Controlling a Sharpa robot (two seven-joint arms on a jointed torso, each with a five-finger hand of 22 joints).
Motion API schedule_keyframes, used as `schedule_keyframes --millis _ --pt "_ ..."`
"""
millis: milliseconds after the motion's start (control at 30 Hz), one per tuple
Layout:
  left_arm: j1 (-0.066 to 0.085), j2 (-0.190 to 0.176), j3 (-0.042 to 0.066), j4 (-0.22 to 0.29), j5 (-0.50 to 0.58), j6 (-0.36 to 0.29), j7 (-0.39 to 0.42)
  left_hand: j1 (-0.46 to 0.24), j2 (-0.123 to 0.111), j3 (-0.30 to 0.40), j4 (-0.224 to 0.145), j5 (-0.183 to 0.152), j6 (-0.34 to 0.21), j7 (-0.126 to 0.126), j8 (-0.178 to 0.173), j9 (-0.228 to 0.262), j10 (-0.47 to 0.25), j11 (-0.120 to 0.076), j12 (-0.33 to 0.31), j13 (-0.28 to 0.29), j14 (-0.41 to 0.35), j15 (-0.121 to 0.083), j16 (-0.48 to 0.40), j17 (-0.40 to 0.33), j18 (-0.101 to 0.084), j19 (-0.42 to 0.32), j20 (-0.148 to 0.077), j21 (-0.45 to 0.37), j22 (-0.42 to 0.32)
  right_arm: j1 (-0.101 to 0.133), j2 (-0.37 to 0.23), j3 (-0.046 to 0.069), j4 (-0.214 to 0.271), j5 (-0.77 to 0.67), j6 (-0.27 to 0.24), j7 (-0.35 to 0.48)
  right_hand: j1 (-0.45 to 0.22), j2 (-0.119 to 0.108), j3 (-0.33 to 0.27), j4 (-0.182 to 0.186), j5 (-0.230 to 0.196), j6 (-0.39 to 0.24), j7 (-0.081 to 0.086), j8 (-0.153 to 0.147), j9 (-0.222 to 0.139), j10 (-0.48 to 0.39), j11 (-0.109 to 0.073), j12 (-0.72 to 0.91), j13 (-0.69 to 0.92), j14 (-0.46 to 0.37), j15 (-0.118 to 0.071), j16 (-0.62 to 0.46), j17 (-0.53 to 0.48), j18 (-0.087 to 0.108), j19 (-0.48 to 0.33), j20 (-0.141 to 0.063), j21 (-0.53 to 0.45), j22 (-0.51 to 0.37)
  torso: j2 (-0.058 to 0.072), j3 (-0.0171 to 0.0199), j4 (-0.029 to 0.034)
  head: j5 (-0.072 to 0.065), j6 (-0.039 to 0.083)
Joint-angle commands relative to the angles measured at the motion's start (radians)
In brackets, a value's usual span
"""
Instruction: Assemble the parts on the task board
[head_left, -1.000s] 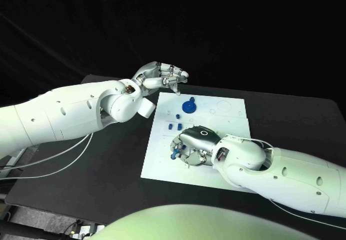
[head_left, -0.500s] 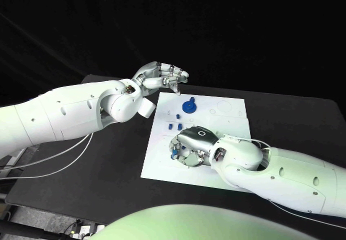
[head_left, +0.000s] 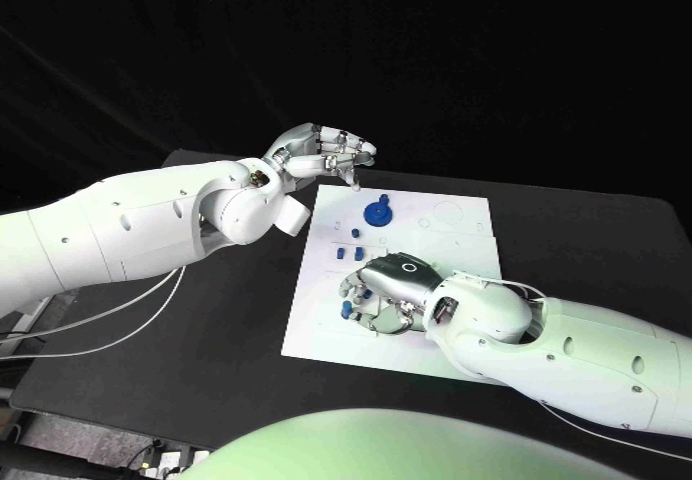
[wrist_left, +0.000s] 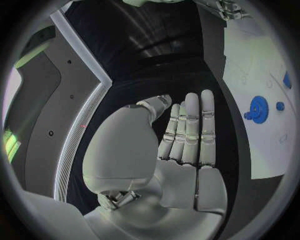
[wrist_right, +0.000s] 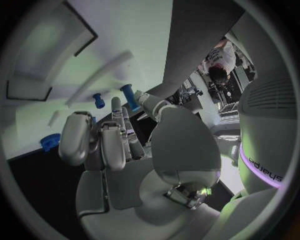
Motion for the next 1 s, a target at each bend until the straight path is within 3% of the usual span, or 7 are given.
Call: schedule_keyframes --millis 33,167,400,533,633,733,1000 --pt "0.001 0.000 0.001 0.002 -0.002 0.020 0.003 -0.009 0.004 0.000 -0.005 0.003 -0.004 0.000 -0.004 0.001 -0.007 0.003 -0.005 -0.002 -0.005 0.005 -0.002 0.002 0.012 0.001 0.005 -0.005 -0.001 -0.002 -0.006 0.000 0.007 0.014 -0.112 0.015 0.002 -0.015 -0.012 0.001 0.002 -0.021 -0.001 -0.014 -0.005 -0.021 -0.001 -0.003 0.002 0.031 0.008 -0.009 -0.008 -0.004 -0.006 0.005 -0.019 -0.013 0.000 0.0002 0.0004 -0.002 0.000" --pt "0.001 0.001 0.001 0.001 -0.002 0.021 0.003 -0.009 0.005 -0.001 -0.006 0.003 -0.005 0.000 -0.004 0.004 -0.009 0.003 -0.005 -0.002 -0.007 0.005 -0.002 0.003 0.013 0.000 0.005 -0.007 -0.002 -0.002 -0.023 0.001 0.020 0.029 -0.168 0.028 0.008 -0.019 -0.048 0.006 0.001 -0.085 -0.005 -0.051 -0.017 -0.077 -0.008 0.010 0.008 0.019 0.003 -0.032 -0.037 0.006 -0.023 0.004 -0.065 -0.048 -0.001 -0.0001 -0.0004 -0.002 0.000" --pt "0.001 0.000 0.001 -0.001 -0.002 0.022 0.003 -0.009 0.005 -0.001 -0.006 0.003 -0.005 0.000 -0.004 0.004 -0.009 0.003 -0.005 -0.002 -0.007 0.005 -0.002 0.003 0.013 0.000 0.005 -0.007 -0.002 0.019 -0.092 0.006 0.063 0.186 -0.211 0.093 0.028 -0.006 -0.058 0.003 0.006 -0.052 -0.003 -0.035 -0.007 -0.067 -0.004 0.048 0.021 0.026 0.004 -0.030 -0.037 0.004 -0.019 0.003 -0.060 -0.042 -0.004 -0.0010 -0.0021 -0.016 0.000" --pt "0.001 -0.002 0.000 -0.004 -0.002 0.022 0.004 -0.009 0.005 -0.001 -0.006 0.003 -0.005 0.000 -0.004 0.004 -0.009 0.003 -0.005 -0.002 -0.007 0.005 -0.002 0.003 0.013 0.000 0.005 -0.007 -0.002 0.060 -0.175 0.011 0.085 0.430 -0.122 0.103 0.049 0.015 -0.061 -0.005 -0.002 0.033 -0.019 0.007 0.008 0.147 -0.039 0.217 0.108 0.040 -0.020 -0.005 -0.003 -0.011 0.012 -0.012 0.023 0.026 -0.006 -0.0019 -0.0045 -0.035 0.000" --pt "0.001 -0.005 0.000 -0.006 -0.002 0.021 0.004 -0.010 0.004 -0.001 -0.007 0.003 -0.005 0.000 -0.005 0.005 -0.009 0.003 -0.005 -0.002 -0.008 0.005 -0.002 0.004 0.012 0.000 0.006 -0.007 -0.002 0.085 -0.240 0.013 0.093 0.577 -0.054 0.089 0.032 0.018 -0.097 0.013 0.004 0.067 -0.038 0.057 0.030 0.097 -0.065 0.418 0.298 0.048 -0.041 0.008 0.010 -0.018 0.026 -0.038 0.054 0.054 -0.012 -0.0034 -0.0097 -0.053 0.000" --pt "0.000 -0.008 0.000 -0.008 -0.002 0.018 0.006 -0.010 0.004 -0.001 -0.007 0.003 -0.005 0.000 -0.005 0.005 -0.009 0.003 -0.005 -0.002 -0.008 0.005 -0.002 0.004 0.012 0.000 0.006 -0.007 -0.002 0.099 -0.311 0.014 0.103 0.680 -0.012 0.073 0.022 0.025 -0.117 0.038 0.009 0.045 -0.051 0.115 0.062 0.062 -0.064 0.619 0.530 0.054 -0.044 0.027 0.034 -0.024 0.034 -0.038 0.077 0.077 -0.017 -0.0040 -0.0151 -0.068 0.001" --pt "-0.001 -0.014 -0.004 -0.012 -0.002 0.016 0.009 -0.010 0.004 -0.001 -0.007 0.003 -0.005 0.000 -0.005 0.005 -0.009 0.003 -0.005 -0.002 -0.008 0.005 -0.002 0.004 0.012 0.000 0.006 -0.007 -0.002 0.092 -0.454 0.010 0.149 0.746 -0.005 0.000 -0.003 0.033 -0.154 0.086 0.010 0.026 -0.062 0.222 0.134 0.303 -0.073 1.117 1.163 0.074 -0.050 0.095 0.138 -0.038 0.054 -0.046 0.148 0.141 -0.031 -0.0025 -0.0319 -0.094 0.009"
